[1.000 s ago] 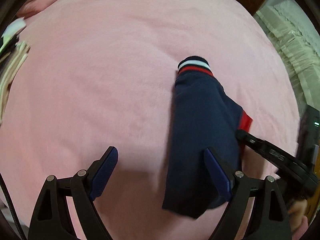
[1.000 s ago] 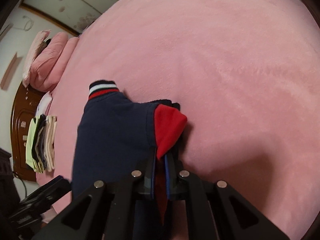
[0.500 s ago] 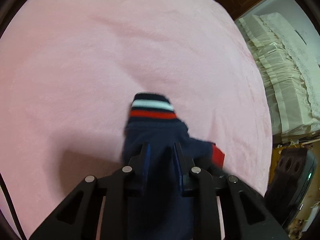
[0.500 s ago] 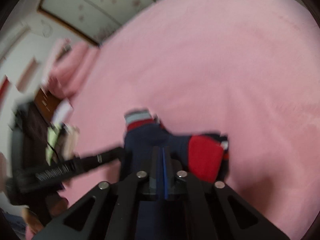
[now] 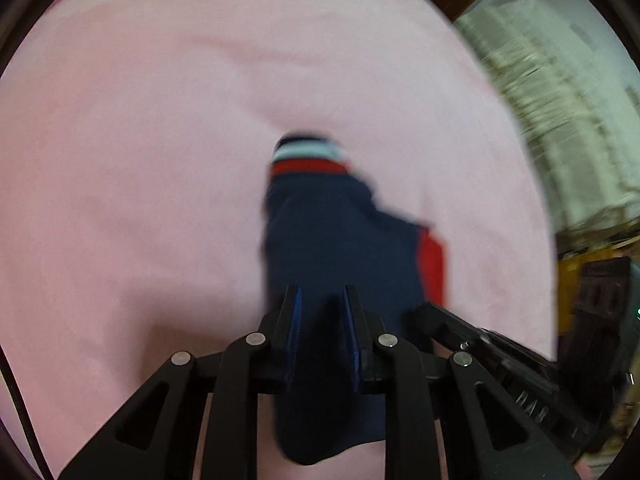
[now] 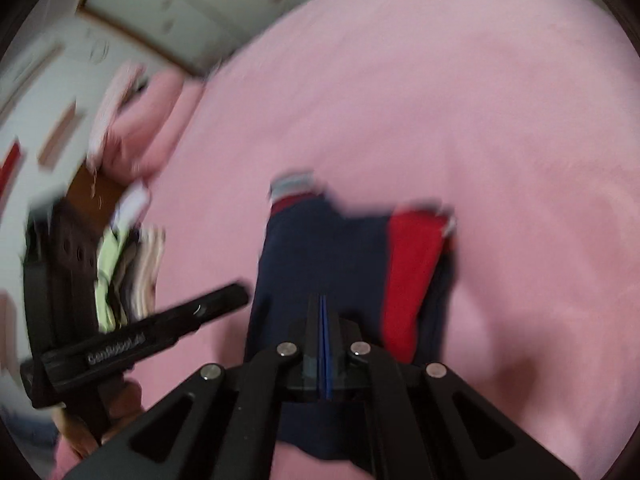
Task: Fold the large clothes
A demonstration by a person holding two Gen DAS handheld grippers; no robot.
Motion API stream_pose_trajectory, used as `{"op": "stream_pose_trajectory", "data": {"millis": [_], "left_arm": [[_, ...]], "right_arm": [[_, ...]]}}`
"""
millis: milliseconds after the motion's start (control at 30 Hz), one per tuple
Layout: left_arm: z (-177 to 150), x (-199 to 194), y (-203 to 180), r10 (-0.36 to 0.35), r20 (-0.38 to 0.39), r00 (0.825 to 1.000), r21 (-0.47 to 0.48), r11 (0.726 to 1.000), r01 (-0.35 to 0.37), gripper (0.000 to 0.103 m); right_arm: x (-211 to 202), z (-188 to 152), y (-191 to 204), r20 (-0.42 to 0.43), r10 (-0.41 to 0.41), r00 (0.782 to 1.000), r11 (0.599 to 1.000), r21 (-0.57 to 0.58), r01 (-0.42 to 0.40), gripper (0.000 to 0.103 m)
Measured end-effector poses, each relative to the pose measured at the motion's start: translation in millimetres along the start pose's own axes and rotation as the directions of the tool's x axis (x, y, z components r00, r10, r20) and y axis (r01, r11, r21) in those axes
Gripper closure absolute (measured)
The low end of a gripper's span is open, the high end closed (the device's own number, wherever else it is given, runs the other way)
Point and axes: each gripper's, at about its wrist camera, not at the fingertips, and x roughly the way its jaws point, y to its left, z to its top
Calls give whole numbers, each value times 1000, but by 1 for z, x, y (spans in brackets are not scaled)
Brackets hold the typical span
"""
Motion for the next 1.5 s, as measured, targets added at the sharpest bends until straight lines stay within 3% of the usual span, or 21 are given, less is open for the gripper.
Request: {"op": "stream_pose_trajectory", "data": {"millis": [33,67,167,267,367,433,500,567,667,800,833,900,967,1033,1067,1167,1300,1500], "left_arm": [[-5,4,3,53,-19,998,20,998,-53,77],[-6,4,5,64,-22,998,29,998,-63,72],[-9,-10,7,75,-22,997,50,996,-74,69],[-15,-27,-2,80,-2,997,78,994,-80,69],[-26,-33,-10,42,-14,999,61,997,-41,67],[-37,-26,-12,54,-35,998,44,998,-52,67],[-49,-18,-14,102,-44,994,53,994,-100,65],[-61,-12,-13,161,-49,986,77,985,-157,52],[-75,-18,-15,218,-27,976,115,970,-213,46],[-85,-30,-16,236,-81,968,88,969,-229,43],[-86,-32,-16,234,-96,967,80,971,-227,38],[-86,-37,-17,253,-111,961,67,967,-246,27],[-85,-42,-18,275,-121,954,58,961,-270,23],[-82,-47,-17,289,-137,947,58,957,-284,23],[-80,-49,-18,299,-138,944,66,954,-292,22],[-79,-59,-19,336,-133,933,89,941,-326,7],[-75,-67,-18,307,-130,943,76,951,-299,6],[-75,-72,-21,330,-121,936,95,943,-320,5]], "right_arm": [[4,-7,-2,-21,-91,996,995,-31,90,103],[6,-6,-5,-32,-130,991,991,-39,128,103],[-22,-10,-29,-6,-140,990,989,42,140,103],[-47,-15,-35,12,-56,998,996,64,56,103],[-51,-26,-26,-9,81,997,993,90,-80,103],[-41,-36,-16,-50,100,994,992,85,-95,103],[-28,-47,-14,-104,5,995,998,61,2,103],[-24,-53,-22,-128,-98,987,991,75,108,103],[-31,-67,-44,-156,-54,986,971,222,88,103],[-48,-72,-39,-206,-136,969,967,186,175,102],[-52,-70,-36,-208,-146,967,968,174,184,102],[-60,-71,-24,-213,-152,965,970,155,187,94],[-66,-71,-13,-224,-194,955,969,111,223,58],[-71,-71,-7,-206,-225,952,966,78,245,40],[-77,-70,-8,-190,-233,954,966,66,249,39],[-75,-67,-7,-196,-213,957,967,97,235,36],[-71,-66,-3,-224,-204,953,964,121,235,34],[-64,-63,11,-239,-244,940,963,55,264,30]]}}
